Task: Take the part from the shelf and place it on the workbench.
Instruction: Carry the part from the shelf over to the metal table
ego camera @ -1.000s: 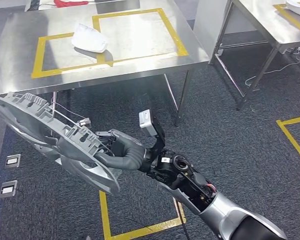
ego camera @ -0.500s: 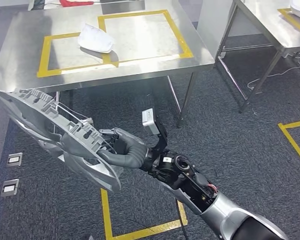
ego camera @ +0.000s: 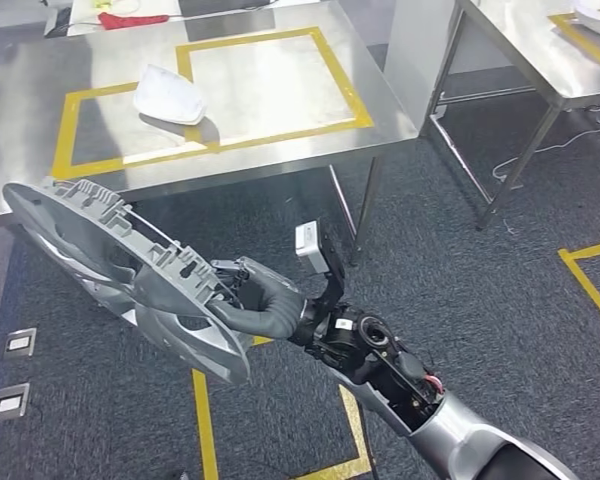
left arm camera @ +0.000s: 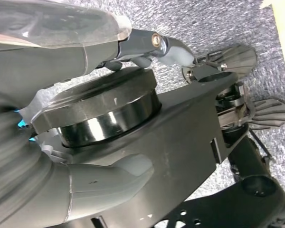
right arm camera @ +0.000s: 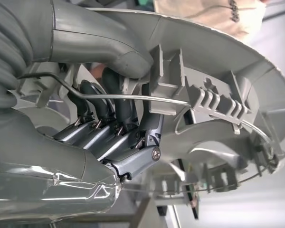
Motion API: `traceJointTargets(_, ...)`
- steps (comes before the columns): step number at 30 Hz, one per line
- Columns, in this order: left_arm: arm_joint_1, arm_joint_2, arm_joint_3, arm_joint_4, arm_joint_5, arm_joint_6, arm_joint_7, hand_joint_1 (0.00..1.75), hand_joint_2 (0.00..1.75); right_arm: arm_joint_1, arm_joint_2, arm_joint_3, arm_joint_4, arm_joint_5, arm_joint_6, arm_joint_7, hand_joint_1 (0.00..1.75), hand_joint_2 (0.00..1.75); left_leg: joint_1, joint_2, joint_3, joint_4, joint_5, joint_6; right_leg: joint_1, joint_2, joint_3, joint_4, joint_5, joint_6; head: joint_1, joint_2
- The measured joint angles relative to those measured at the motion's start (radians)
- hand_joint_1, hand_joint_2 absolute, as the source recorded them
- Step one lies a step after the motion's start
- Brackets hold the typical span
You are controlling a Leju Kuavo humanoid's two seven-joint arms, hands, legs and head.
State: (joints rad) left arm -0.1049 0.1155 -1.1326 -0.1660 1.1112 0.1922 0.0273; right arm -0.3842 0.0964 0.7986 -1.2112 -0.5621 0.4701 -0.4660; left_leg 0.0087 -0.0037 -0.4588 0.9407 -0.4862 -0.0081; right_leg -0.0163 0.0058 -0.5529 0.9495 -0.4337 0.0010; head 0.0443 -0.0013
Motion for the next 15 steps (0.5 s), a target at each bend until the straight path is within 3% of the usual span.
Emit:
traceJointTargets(1,-0.002,0.0,0.0,0.0,0.0,0.0,-0.001,0.0,1.75,0.0,0.0,-0.001,-0.002,0.001,0.0,0.001,1.64,1.75,0.001,0.0,-0.025,0.047,0.015,-0.006,-0.002,0.001,0.016,-0.005,-0.007,-0.007,-0.005,0.0)
traceJointTargets(3,-0.005,0.0,0.0,0.0,0.0,0.0,-0.002,0.0,1.75,0.001,-0.001,-0.002,-0.005,0.002,0.0,0.004,1.64,1.75,0.003,0.0,-0.123,0.185,0.03,-0.017,-0.004,0.002,0.052,-0.02,-0.026,-0.015,-0.017,0.0)
traceJointTargets(5,-0.005,0.001,0.0,0.0,0.001,0.0,-0.003,0.0,1.75,0.004,-0.001,-0.002,-0.005,0.002,0.0,0.006,1.64,1.75,0.004,0.0,-0.225,0.282,-0.028,-0.023,-0.003,0.005,0.095,-0.037,-0.051,-0.019,-0.025,0.0)
traceJointTargets(7,-0.003,0.002,0.0,0.0,0.002,0.0,-0.003,0.0,1.75,0.006,-0.001,-0.002,-0.005,0.004,0.001,0.007,1.64,1.75,0.003,0.0,-0.279,0.27,-0.101,-0.018,-0.003,0.012,0.15,-0.054,-0.081,-0.02,-0.029,0.0)
traceJointTargets(8,-0.002,0.002,0.0,0.0,0.002,0.0,-0.003,0.0,1.75,0.006,-0.001,-0.002,-0.005,0.005,0.002,0.008,1.64,1.75,0.001,0.0,-0.289,0.225,-0.101,-0.011,-0.002,0.015,0.181,-0.062,-0.097,-0.019,-0.032,0.0)
traceJointTargets(9,0.001,0.002,0.0,0.0,0.004,0.001,-0.003,0.0,1.75,0.006,-0.001,-0.002,-0.005,0.006,0.004,0.009,1.64,1.75,-0.003,-0.001,-0.292,0.161,-0.054,0.002,-0.001,0.018,0.211,-0.068,-0.114,-0.017,-0.036,0.0)
traceJointTargets(11,0.009,0.006,0.0,0.0,0.007,0.003,-0.003,0.0,1.75,0.01,-0.002,-0.002,-0.005,0.007,0.008,0.009,1.64,1.75,-0.015,-0.013,-0.291,0.026,0.145,0.025,0.005,0.027,0.253,-0.07,-0.155,-0.007,-0.042,0.0)
traceJointTargets(12,0.011,0.006,0.0,0.0,0.01,0.005,-0.004,0.0,1.75,0.012,-0.002,-0.001,-0.006,0.008,0.009,0.011,1.64,1.75,-0.019,-0.021,-0.292,-0.005,0.221,0.03,0.006,0.032,0.267,-0.069,-0.177,-0.001,-0.04,0.0)
traceJointTargets(13,0.01,0.007,0.0,0.001,0.011,0.005,-0.005,0.0,1.75,0.012,-0.002,-0.001,-0.007,0.009,0.009,0.012,1.64,1.75,-0.023,-0.028,-0.294,-0.008,0.256,0.031,0.007,0.036,0.277,-0.071,-0.197,0.006,-0.038,0.0)
traceJointTargets(15,0.0,0.003,0.0,0.0,0.013,0.007,-0.007,0.0,1.75,0.004,0.0,-0.001,-0.014,0.011,0.008,0.015,1.64,1.75,-0.021,-0.031,-0.291,0.023,0.218,0.032,0.005,0.035,0.306,-0.088,-0.227,0.017,-0.031,0.0)
